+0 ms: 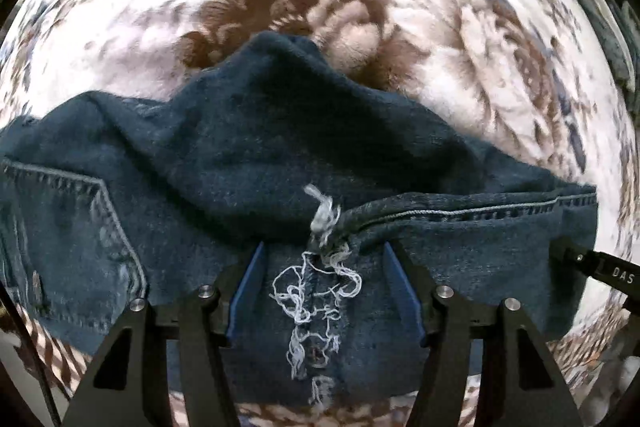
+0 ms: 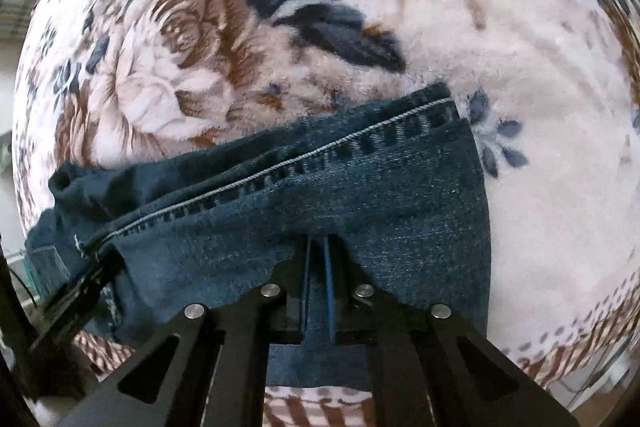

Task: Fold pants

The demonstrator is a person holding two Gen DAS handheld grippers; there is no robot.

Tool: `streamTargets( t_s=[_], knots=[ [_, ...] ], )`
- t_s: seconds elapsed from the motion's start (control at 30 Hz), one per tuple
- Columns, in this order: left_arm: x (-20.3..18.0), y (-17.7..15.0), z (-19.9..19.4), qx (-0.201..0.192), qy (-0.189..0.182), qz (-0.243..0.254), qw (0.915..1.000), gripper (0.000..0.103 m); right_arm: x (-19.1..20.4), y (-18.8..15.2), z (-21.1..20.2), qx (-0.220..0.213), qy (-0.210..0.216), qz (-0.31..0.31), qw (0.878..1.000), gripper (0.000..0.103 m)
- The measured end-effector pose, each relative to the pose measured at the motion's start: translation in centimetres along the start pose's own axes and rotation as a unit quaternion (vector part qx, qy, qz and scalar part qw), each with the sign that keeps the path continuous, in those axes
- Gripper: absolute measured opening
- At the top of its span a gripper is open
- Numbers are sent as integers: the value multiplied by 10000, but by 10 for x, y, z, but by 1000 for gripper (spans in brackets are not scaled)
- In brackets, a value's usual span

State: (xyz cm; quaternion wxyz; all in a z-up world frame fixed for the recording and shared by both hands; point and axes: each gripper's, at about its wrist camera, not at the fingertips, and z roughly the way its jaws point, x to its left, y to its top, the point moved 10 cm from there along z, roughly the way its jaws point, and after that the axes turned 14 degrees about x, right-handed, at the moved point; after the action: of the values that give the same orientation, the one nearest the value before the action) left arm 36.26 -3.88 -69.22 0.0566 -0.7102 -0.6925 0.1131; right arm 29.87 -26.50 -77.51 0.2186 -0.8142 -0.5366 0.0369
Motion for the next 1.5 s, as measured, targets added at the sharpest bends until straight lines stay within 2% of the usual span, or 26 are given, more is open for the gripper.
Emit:
streamTargets(
  t_s=[0.03,0.1,0.17,0.2,0.27,0.3,0.37,0.43,0.5,0.57,0.6,0.63,0.7,0.73,0.77,0.8,0.87,0.97,1.07,1.2,1.27,1.3,1.33,1.4,1.43,1.5],
  knots=[
    [5,-6,-8,-31,-161,-123,9998,57,2,-2,-4,26,23,-6,10000,15],
    [16,-17,-30,-208,-688,-471,9963,57,10,-9,-16,111,89,-31,9999,35],
    [34,-31,-53,-426,-1094,-831,9896,60,23,-17,-29,41,189,-81,9998,76],
    [48,-40,-63,-555,-1313,-1087,9838,64,29,-24,-36,-19,216,-82,9997,79],
    [77,-56,-73,-688,-1461,-1562,9744,93,44,-33,-40,-53,290,-151,9995,79],
    [92,-64,-76,-779,-1542,-1834,9677,96,51,-39,-40,-59,292,-184,9994,79],
    [129,-80,-81,-991,-1786,-2515,9461,96,71,-47,-34,-60,271,-275,9992,79],
    [162,-96,-77,-1184,-2046,-3186,9179,96,93,-52,-19,0,198,-307,9993,79],
    [194,-114,-65,-1406,-2283,-3979,8774,96,114,-59,1,122,255,-307,9991,79],
    [223,-129,-49,-1596,-2644,-4654,8295,96,136,-63,21,230,226,-336,9989,79],
    [231,-132,-40,-1626,-2780,-4893,8105,96,146,-63,28,241,188,-389,9988,79],
    [242,-136,-26,-1640,-3008,-5165,7847,96,154,-64,33,229,139,-424,9987,79],
    [251,-135,-11,-1705,-3269,-5413,7556,96,167,-61,40,138,-2,-514,9986,79],
    [256,-133,-2,-1715,-3330,-5525,7446,96,174,-60,44,121,-72,-584,9982,79],
    [261,-132,0,-1741,-3367,-5543,7410,96,180,-58,47,112,-159,-641,9978,79],
    [266,-132,2,-1758,-3364,-5537,7412,96,184,-56,50,100,-204,-676,9975,79],
    [266,-122,0,-1853,-3305,-5469,7465,96,195,-52,55,87,-327,-808,9962,79],
    [264,-110,-8,-2014,-3141,-5284,7626,96,206,-49,54,-37,-482,-944,9944,79],
    [264,-101,-22,-2320,-3165,-5101,7654,96,214,-47,52,-120,-545,-968,9937,79],
    [269,-78,-32,-2628,-2942,-4783,7846,95,217,-42,54,-85,-547,-918,9942,79],
    [274,-62,-29,-2661,-2844,-4579,7992,95,216,-43,57,-43,-546,-908,9944,79],
    [278,-57,-23,-2625,-2890,-4521,8020,95,211,-34,53,-32,-519,-895,9946,79],
    [283,-53,-15,-2570,-2976,-4498,8019,95,211,-34,54,-25,-480,-875,9950,79],
    [287,-55,-15,-2636,-3148,-4467,7949,95,209,-35,56,-29,-406,-867,9954,79],
    [286,-57,-18,-2668,-3139,-4422,7967,92,208,-37,57,-44,-381,-866,9955,79],
    [282,-65,-25,-2744,-3011,-4335,8038,74,205,-39,58,-57,-338,-871,9956,79]
  ],
)
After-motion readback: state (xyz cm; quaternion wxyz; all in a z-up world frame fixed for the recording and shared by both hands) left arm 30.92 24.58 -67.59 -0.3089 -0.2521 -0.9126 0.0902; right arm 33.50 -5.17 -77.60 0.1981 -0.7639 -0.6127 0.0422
